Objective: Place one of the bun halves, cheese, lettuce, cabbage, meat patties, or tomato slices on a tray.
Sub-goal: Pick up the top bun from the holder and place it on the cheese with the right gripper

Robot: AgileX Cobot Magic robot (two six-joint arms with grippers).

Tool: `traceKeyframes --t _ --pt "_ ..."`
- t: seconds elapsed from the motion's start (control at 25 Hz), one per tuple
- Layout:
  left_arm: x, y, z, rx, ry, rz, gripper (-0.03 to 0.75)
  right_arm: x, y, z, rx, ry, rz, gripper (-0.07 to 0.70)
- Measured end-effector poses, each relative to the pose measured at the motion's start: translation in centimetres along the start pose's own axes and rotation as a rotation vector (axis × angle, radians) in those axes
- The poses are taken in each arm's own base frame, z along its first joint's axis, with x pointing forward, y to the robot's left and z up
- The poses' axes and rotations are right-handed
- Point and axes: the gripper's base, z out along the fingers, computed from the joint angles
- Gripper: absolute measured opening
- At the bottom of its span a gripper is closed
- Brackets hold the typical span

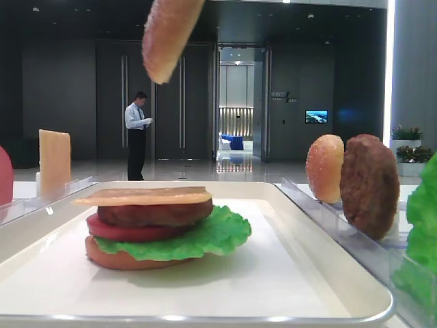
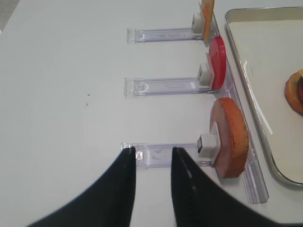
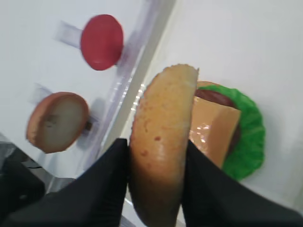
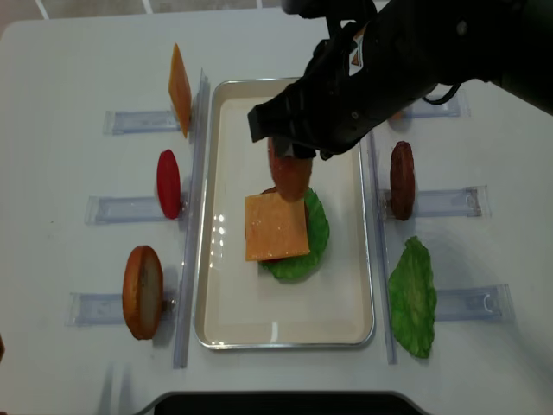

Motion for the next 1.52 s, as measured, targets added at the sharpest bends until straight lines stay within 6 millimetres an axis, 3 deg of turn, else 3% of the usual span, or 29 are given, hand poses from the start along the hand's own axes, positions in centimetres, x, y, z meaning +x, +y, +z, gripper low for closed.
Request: traceKeyframes --t 0.4,0.96,1.52 --pt "0.0 0.0 0.0 0.000 0.000 0.000 0.201 1.9 0.7 2.7 -0.307 -0.068 0.023 0.235" --pt "0.0 0.0 0.0 0.000 0.000 0.000 0.201 2.9 -1.7 8.9 -0.233 0.007 0.056 0.235" --pt "0.0 0.0 0.0 0.000 0.000 0.000 0.201 2.9 -2.1 9.3 -0.204 -0.011 -0.015 0.235"
